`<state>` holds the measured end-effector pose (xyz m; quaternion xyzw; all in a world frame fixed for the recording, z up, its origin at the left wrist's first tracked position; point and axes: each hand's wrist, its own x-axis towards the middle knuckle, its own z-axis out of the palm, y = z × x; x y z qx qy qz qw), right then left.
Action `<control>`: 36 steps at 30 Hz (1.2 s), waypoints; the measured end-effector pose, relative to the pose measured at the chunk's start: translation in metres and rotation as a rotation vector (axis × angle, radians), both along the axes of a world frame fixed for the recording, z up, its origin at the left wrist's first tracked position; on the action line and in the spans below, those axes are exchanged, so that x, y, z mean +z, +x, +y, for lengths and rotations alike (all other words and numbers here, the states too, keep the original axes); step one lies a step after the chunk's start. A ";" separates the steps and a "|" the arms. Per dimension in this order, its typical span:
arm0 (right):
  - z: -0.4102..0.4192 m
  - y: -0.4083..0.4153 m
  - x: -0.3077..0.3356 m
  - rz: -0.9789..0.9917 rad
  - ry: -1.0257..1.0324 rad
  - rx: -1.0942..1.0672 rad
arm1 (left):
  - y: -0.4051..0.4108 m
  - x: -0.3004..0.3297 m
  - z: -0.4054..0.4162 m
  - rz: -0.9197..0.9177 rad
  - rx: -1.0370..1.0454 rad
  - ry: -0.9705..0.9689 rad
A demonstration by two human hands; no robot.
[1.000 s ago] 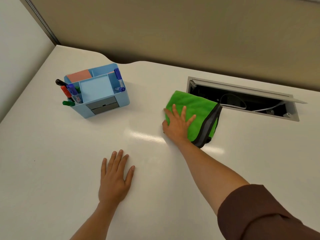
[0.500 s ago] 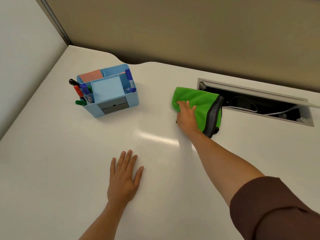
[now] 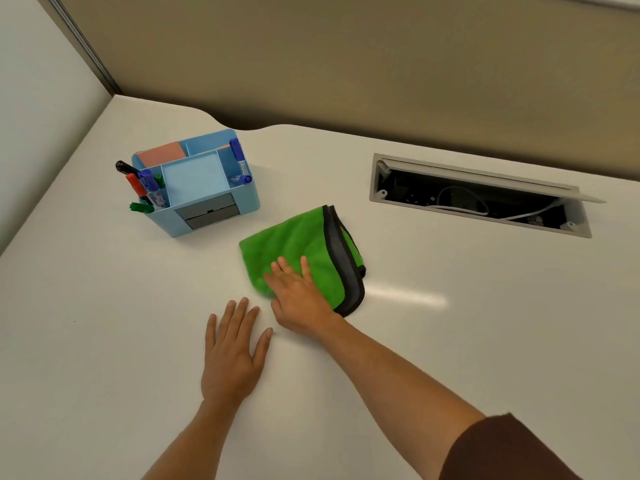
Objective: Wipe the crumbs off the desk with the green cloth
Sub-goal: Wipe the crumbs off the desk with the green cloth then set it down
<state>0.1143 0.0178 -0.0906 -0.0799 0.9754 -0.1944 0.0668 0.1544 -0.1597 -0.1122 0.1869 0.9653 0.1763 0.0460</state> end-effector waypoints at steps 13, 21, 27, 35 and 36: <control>0.125 0.128 0.002 0.092 -0.057 -0.567 | 0.002 -0.001 -0.002 -0.034 0.003 -0.010; 0.096 0.123 0.009 -0.002 -0.096 -0.705 | 0.004 0.004 -0.001 -0.037 -0.003 -0.015; 0.029 0.140 0.002 -0.030 -0.013 -0.359 | 0.005 0.005 0.001 -0.026 -0.004 -0.019; 0.072 0.177 0.005 -0.006 -0.054 -0.426 | 0.013 0.011 0.019 -0.038 0.026 0.040; 0.081 0.182 0.005 -0.018 -0.047 -0.472 | 0.017 0.014 0.027 -0.024 0.001 0.073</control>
